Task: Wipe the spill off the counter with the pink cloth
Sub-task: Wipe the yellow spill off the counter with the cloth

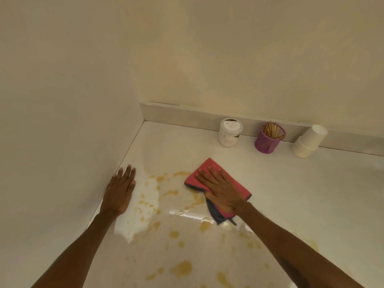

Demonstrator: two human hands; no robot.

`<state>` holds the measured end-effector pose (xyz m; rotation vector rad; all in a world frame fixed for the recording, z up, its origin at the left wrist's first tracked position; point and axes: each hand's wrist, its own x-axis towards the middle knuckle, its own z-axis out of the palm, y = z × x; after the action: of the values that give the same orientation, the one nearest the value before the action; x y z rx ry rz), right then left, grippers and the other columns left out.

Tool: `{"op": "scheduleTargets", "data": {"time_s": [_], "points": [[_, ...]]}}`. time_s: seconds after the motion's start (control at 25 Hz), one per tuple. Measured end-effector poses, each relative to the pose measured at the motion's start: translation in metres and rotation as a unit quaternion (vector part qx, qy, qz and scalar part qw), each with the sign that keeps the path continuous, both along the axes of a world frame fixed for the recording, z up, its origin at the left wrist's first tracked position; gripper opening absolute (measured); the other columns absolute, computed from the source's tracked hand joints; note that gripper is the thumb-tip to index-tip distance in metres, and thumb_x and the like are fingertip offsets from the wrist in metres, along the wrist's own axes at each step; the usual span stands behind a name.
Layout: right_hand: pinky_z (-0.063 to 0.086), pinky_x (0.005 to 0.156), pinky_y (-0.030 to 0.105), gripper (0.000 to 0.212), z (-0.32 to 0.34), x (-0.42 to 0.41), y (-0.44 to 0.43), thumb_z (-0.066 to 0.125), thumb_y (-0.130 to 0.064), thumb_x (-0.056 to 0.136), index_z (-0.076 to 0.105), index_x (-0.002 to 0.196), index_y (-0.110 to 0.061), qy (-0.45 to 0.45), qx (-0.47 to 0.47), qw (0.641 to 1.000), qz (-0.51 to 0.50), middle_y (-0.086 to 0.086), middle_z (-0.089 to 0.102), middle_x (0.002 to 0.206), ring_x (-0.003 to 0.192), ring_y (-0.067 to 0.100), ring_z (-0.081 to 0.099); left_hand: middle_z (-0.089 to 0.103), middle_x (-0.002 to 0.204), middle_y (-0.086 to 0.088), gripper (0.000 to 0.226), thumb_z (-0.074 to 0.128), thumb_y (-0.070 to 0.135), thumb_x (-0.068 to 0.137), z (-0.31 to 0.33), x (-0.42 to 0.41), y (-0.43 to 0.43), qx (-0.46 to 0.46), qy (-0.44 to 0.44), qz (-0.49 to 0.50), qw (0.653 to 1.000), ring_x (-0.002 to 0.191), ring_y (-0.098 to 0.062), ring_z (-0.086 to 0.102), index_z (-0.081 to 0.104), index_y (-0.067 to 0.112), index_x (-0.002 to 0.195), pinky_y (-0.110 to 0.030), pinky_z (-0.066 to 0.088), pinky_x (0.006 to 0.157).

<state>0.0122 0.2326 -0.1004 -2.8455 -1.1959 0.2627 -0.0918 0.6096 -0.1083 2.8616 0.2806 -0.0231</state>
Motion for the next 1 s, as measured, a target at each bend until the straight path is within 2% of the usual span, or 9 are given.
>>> {"op": "scheduleTargets", "data": {"time_s": [0.12, 0.2, 0.32, 0.44, 0.52, 0.64, 0.8, 0.88, 1.0], "points": [[-0.009, 0.126, 0.044, 0.061, -0.001, -0.002, -0.049, 0.008, -0.052, 0.101, -0.004, 0.158, -0.034, -0.004, 0.003, 0.998, 0.07, -0.007, -0.007, 0.169, 0.156, 0.018, -0.012, 0.001, 0.163, 0.008, 0.061, 0.004, 0.045, 0.099, 0.004, -0.002, 0.006, 0.003, 0.005, -0.022, 1.0, 0.155, -0.017, 0.003, 0.005, 0.022, 0.155, -0.032, 0.005, 0.125], [-0.004, 0.126, 0.044, 0.061, -0.001, 0.004, -0.06, 0.008, -0.051, 0.101, -0.008, 0.157, -0.035, -0.015, 0.002, 1.0, 0.006, -0.004, -0.01, 0.168, 0.157, 0.019, -0.01, 0.001, 0.164, 0.008, 0.063, -0.001, 0.047, 0.098, 0.003, -0.005, 0.006, 0.02, -0.007, -0.023, 1.0, 0.154, -0.015, 0.002, 0.005, 0.024, 0.156, -0.033, 0.007, 0.125], [-0.005, 0.127, 0.048, 0.06, 0.001, 0.026, -0.016, 0.004, -0.053, 0.102, -0.013, 0.155, -0.032, -0.024, -0.016, 0.995, -0.094, 0.002, -0.012, 0.168, 0.156, 0.025, -0.012, 0.001, 0.164, 0.008, 0.061, -0.002, 0.045, 0.099, 0.0, -0.005, 0.005, 0.03, -0.013, -0.025, 0.999, 0.154, -0.015, 0.001, 0.005, 0.026, 0.157, -0.033, 0.007, 0.126], [-0.006, 0.126, 0.052, 0.059, 0.003, 0.039, 0.056, 0.016, -0.048, 0.107, -0.004, 0.159, -0.031, 0.001, 0.021, 0.993, -0.118, 0.003, -0.005, 0.17, 0.156, 0.028, -0.011, 0.002, 0.165, 0.01, 0.06, -0.001, 0.045, 0.1, -0.003, -0.004, 0.008, 0.026, -0.015, -0.028, 0.999, 0.154, -0.014, 0.0, 0.006, 0.027, 0.157, -0.031, 0.005, 0.125], [-0.005, 0.126, 0.053, 0.059, 0.005, 0.03, 0.102, 0.018, -0.047, 0.106, 0.0, 0.16, -0.03, 0.005, 0.027, 0.996, -0.084, 0.002, -0.002, 0.17, 0.156, 0.028, -0.008, 0.003, 0.165, 0.009, 0.061, 0.0, 0.046, 0.099, -0.003, -0.004, 0.008, 0.022, -0.014, -0.029, 0.999, 0.154, -0.014, 0.0, 0.007, 0.026, 0.157, -0.031, 0.005, 0.125], [-0.003, 0.126, 0.051, 0.06, 0.002, -0.01, 0.133, 0.02, -0.046, 0.106, 0.002, 0.16, -0.029, -0.025, -0.008, 0.998, 0.05, 0.002, 0.001, 0.17, 0.157, 0.027, -0.005, 0.003, 0.164, 0.007, 0.063, 0.001, 0.045, 0.098, 0.0, -0.005, 0.007, 0.014, -0.013, -0.035, 0.999, 0.153, -0.014, -0.001, 0.007, 0.022, 0.156, -0.031, 0.004, 0.125], [-0.009, 0.125, 0.045, 0.06, -0.001, -0.026, 0.064, 0.022, -0.045, 0.105, 0.0, 0.16, -0.035, -0.029, 0.02, 0.977, 0.21, -0.004, 0.0, 0.17, 0.157, 0.018, -0.009, -0.001, 0.165, 0.006, 0.063, -0.001, 0.045, 0.098, 0.001, -0.007, 0.008, 0.012, -0.002, -0.037, 0.999, 0.154, -0.016, -0.004, 0.005, 0.022, 0.156, -0.032, 0.002, 0.126], [-0.009, 0.125, 0.045, 0.063, -0.002, -0.006, 0.029, 0.022, -0.046, 0.103, -0.006, 0.159, -0.037, -0.026, 0.011, 0.982, 0.187, -0.005, -0.004, 0.17, 0.156, 0.017, -0.011, -0.002, 0.165, 0.007, 0.061, -0.001, 0.045, 0.099, -0.001, -0.006, 0.01, 0.013, -0.001, -0.032, 0.999, 0.154, -0.015, -0.006, 0.004, 0.024, 0.157, -0.032, 0.001, 0.126], [-0.004, 0.127, 0.049, 0.062, 0.003, 0.03, 0.025, 0.011, -0.049, 0.101, -0.014, 0.157, -0.035, -0.003, -0.007, 0.998, 0.068, -0.004, -0.011, 0.168, 0.155, 0.018, -0.015, -0.001, 0.166, 0.008, 0.057, 0.004, 0.042, 0.102, -0.002, -0.005, 0.009, 0.013, -0.005, -0.035, 0.999, 0.154, -0.014, -0.005, 0.004, 0.026, 0.157, -0.032, 0.002, 0.126]]}}
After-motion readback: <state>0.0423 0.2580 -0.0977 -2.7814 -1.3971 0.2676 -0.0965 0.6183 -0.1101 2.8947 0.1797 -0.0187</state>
